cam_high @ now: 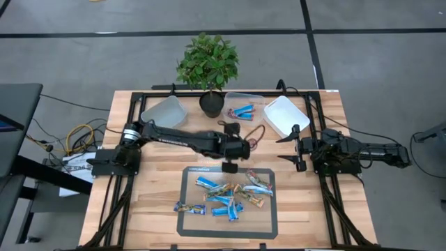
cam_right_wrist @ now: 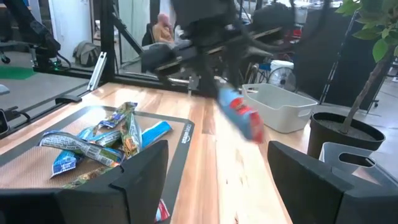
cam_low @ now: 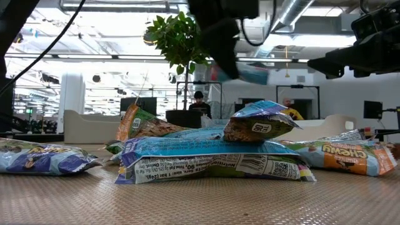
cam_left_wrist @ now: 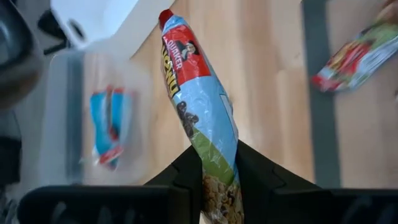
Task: Pick and place Granola Bars by type
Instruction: Put the red granola bar into the transparent bin
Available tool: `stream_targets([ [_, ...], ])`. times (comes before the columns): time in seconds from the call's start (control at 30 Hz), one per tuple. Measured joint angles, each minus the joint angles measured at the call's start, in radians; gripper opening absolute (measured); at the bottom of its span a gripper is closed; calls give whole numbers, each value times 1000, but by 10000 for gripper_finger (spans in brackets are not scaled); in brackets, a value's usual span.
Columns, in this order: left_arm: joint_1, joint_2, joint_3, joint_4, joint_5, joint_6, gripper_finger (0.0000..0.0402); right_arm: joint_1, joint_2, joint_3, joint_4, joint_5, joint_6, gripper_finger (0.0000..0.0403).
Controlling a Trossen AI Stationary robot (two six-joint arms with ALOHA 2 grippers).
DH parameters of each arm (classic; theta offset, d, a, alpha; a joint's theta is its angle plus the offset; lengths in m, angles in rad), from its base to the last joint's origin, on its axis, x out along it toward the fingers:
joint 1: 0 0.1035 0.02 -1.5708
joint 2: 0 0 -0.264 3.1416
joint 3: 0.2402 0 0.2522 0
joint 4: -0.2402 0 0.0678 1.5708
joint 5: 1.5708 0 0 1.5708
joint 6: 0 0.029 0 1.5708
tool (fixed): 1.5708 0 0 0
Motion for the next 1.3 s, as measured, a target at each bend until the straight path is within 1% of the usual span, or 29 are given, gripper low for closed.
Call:
stream_targets([
  [0.17, 54, -4, 0, -27, 1, 3, 66, 0, 0, 0, 0, 0, 0, 270],
  [0.27, 94, -2, -3, 14, 1, 42, 66, 0, 0, 0, 0, 0, 0, 270],
  [0.47, 197, 4, -84, 254, -5, 153, 66, 0, 0, 0, 0, 0, 0, 270],
  [0.57, 246, 3, -137, 419, -5, 209, 66, 0, 0, 0, 0, 0, 0, 270],
  [0.7, 299, 3, -200, 576, -5, 265, 66, 0, 0, 0, 0, 0, 0, 270],
  [0.83, 329, 17, -213, 635, 10, 297, 66, 0, 0, 0, 0, 0, 0, 270],
  [0.9, 339, 28, -215, 635, 31, 310, 66, 0, 0, 0, 0, 0, 0, 270],
  [1.0, 348, 55, -215, 680, 8, 323, 70, 0, 0, 0, 0, -1, 0, 270],
  [1.03, 351, 55, -216, 664, 1, 330, 74, 0, 0, 0, 0, -2, 0, 270],
  [1.1, 352, 77, -209, 708, -7, 349, 89, 0, 1, 0, -1, 0, 0, 270],
  [1.13, 352, 81, -210, 704, -7, 353, 99, 0, -2, 0, -1, -1, 0, 270],
  [1.17, 352, 81, -213, 683, -7, 355, 111, 0, 0, 0, 2, -2, 0, 270],
  [1.23, 352, 90, -213, 707, -8, 356, 139, 0, 6, 0, -2, 2, 0, 270],
  [1.3, 351, 95, -212, 719, -31, 356, 169, 0, 8, 0, 1, -2, 0, 270],
])
